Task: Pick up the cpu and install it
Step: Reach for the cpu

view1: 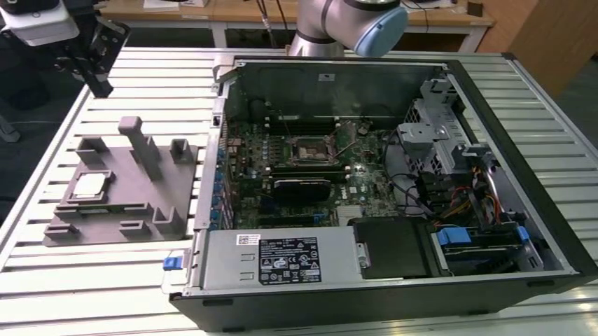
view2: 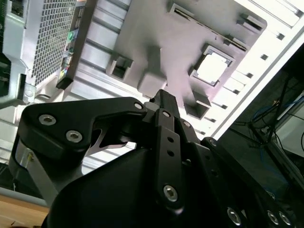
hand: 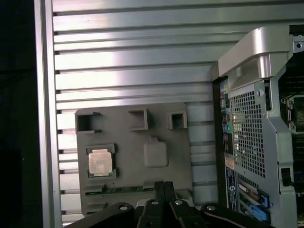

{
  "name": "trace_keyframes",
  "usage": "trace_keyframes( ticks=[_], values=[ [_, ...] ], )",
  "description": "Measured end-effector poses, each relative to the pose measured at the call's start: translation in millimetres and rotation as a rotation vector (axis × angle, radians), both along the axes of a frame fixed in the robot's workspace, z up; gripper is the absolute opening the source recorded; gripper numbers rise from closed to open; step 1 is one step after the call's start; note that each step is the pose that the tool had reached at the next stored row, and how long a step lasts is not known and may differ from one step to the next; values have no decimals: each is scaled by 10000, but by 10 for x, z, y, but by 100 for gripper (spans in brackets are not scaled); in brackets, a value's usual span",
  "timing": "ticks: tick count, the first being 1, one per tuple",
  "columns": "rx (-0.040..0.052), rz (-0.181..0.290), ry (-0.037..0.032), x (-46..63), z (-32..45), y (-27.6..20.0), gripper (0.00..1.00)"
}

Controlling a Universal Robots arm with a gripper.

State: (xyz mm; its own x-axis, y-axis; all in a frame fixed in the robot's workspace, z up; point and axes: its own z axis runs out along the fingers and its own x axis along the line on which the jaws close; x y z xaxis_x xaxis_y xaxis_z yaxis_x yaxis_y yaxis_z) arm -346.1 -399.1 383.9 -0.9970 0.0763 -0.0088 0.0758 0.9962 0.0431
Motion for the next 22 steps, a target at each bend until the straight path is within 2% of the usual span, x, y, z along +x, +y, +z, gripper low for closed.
trace_keyframes(
  ticks=[11, 22],
  values=[
    [1, 1, -1, -438, -9, 0, 11],
    [1, 0, 10, -722, -19, 0, 11]
  ],
)
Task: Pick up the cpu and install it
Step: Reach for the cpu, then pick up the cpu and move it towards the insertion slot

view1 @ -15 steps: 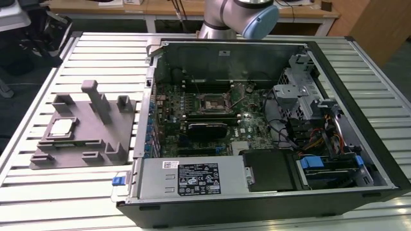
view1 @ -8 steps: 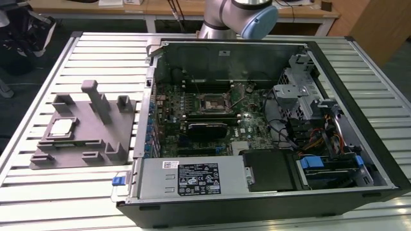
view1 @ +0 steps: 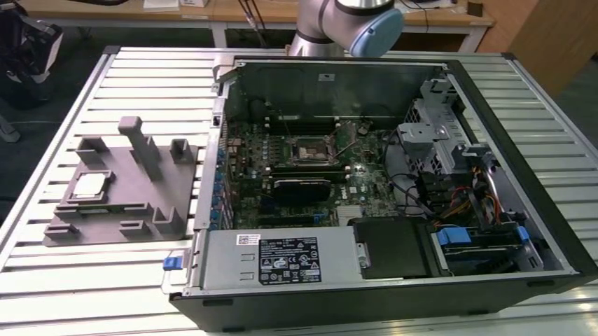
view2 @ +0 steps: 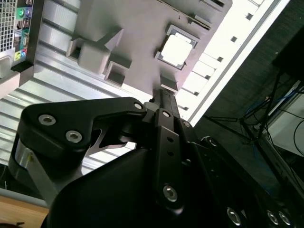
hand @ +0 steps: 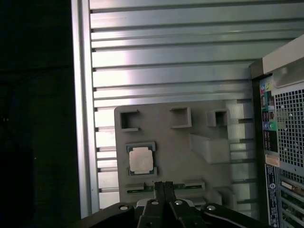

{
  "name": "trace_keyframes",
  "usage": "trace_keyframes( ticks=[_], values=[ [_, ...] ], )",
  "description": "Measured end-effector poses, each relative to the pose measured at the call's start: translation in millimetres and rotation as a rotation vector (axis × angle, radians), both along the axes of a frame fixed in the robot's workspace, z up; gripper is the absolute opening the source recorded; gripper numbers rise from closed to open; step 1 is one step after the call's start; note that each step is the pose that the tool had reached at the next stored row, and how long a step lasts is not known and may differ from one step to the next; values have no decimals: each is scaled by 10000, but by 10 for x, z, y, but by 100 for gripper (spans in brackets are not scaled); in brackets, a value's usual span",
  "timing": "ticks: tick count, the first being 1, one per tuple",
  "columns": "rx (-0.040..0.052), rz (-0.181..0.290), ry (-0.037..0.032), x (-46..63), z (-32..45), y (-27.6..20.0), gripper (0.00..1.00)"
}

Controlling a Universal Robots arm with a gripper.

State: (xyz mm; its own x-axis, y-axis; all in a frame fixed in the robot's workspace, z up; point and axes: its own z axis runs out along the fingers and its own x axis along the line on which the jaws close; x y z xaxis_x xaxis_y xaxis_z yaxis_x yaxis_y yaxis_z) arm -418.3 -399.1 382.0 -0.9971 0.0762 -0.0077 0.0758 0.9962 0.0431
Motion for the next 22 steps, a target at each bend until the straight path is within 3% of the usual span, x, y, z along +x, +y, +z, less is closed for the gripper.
trace_keyframes(
  ticks=[5, 10, 20, 22],
  values=[
    [1, 0, 24, -97, -9, 0, 11],
    [0, 0, 130, -112, -79, -2, 11],
    [7, 0, 127, -112, -258, -15, 11],
    [73, 17, 129, -112, -282, -19, 11]
  ],
)
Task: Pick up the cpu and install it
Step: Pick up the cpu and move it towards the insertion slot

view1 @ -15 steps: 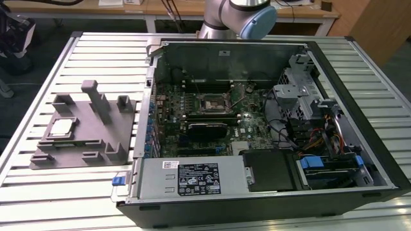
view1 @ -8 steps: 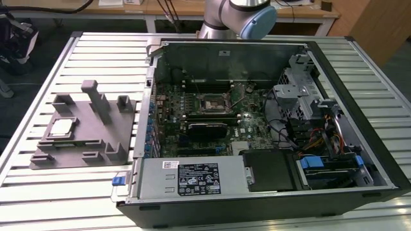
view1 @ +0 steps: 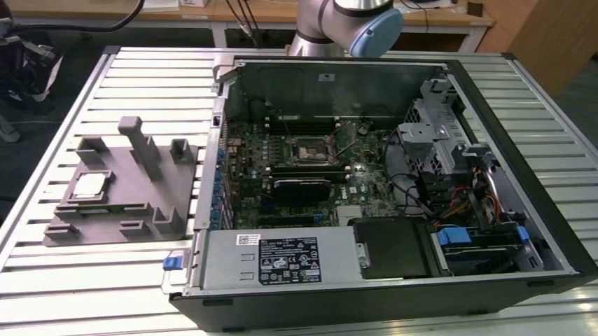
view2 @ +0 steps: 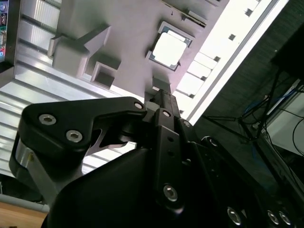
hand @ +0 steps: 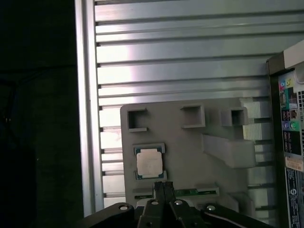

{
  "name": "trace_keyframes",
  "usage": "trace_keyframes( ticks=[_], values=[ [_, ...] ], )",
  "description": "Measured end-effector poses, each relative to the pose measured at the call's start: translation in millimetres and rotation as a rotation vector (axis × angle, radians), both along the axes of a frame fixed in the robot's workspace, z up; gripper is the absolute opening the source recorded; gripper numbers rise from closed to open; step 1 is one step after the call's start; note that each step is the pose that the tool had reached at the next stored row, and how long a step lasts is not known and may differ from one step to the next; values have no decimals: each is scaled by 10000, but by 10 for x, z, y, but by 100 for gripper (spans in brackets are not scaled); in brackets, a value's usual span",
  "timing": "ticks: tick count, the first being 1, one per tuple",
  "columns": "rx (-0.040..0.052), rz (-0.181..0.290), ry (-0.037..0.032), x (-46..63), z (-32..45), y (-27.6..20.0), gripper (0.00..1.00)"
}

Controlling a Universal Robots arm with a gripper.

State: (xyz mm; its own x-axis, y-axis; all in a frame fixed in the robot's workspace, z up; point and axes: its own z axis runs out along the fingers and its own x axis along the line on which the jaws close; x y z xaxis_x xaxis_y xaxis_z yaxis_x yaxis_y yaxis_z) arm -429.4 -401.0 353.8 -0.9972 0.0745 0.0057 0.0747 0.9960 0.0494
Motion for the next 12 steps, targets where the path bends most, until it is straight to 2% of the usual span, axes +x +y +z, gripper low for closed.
trace_keyframes(
  ticks=[2, 3, 12],
  values=[
    [100, 56, -1, -1, -19, -6, 11],
    [122, 91, -4, -1, -29, -8, 11],
    [130, 176, 14, -1, -133, -19, 11]
  ],
)
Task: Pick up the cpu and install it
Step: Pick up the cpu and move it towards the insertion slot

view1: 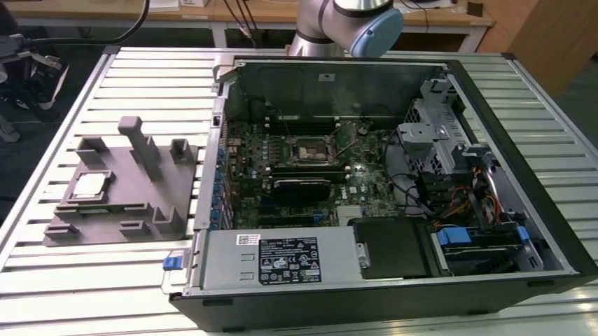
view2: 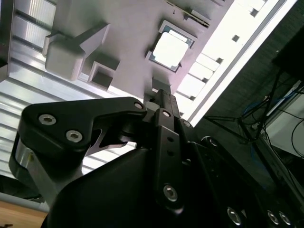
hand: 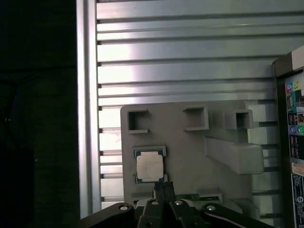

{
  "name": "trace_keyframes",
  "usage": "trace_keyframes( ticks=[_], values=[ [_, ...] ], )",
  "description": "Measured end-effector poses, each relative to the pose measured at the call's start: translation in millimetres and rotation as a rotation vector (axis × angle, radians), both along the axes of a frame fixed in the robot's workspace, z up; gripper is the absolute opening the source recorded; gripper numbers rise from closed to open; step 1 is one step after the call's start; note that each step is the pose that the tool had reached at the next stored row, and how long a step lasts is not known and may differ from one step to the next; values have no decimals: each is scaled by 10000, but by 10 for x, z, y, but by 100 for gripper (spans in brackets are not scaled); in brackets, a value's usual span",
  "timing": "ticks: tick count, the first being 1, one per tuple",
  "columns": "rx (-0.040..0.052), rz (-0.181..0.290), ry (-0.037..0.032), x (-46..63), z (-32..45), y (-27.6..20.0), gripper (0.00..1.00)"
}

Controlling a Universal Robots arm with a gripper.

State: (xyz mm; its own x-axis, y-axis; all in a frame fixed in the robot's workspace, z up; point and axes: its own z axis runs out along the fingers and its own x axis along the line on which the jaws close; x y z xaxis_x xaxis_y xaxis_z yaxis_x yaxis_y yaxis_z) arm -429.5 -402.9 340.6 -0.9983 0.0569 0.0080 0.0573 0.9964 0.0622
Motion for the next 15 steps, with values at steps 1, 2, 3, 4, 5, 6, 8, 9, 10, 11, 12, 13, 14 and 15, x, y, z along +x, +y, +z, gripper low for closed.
trace_keyframes(
  ticks=[1, 2, 3, 4, 5, 6, 8, 9, 10, 11, 12, 13, 14, 15],
  values=[
    [0, 3, 1, 0, -5, -4, 11],
    [-1, 41, 0, 0, -9, -7, 11],
    [-1, 128, 1, 0, -13, -7, 11],
    [0, 242, 0, 0, -18, -6, 17],
    [1, 399, -1, -1, -24, -6, 17],
    [0, 580, -1, -1, -30, -7, 23],
    [1, 853, -2, -2, -48, -8, 35],
    [0, 901, -1, -5, -66, -10, 35],
    [0, 914, 0, -10, -83, -11, 41],
    [0, 917, 0, -15, -101, -12, 47],
    [1, 917, 2, -18, -119, -12, 47],
    [0, 918, 7, -19, -137, -12, 53],
    [0, 916, 8, -20, -155, -11, 58],
    [0, 916, 9, -21, -173, -12, 58]
  ],
)
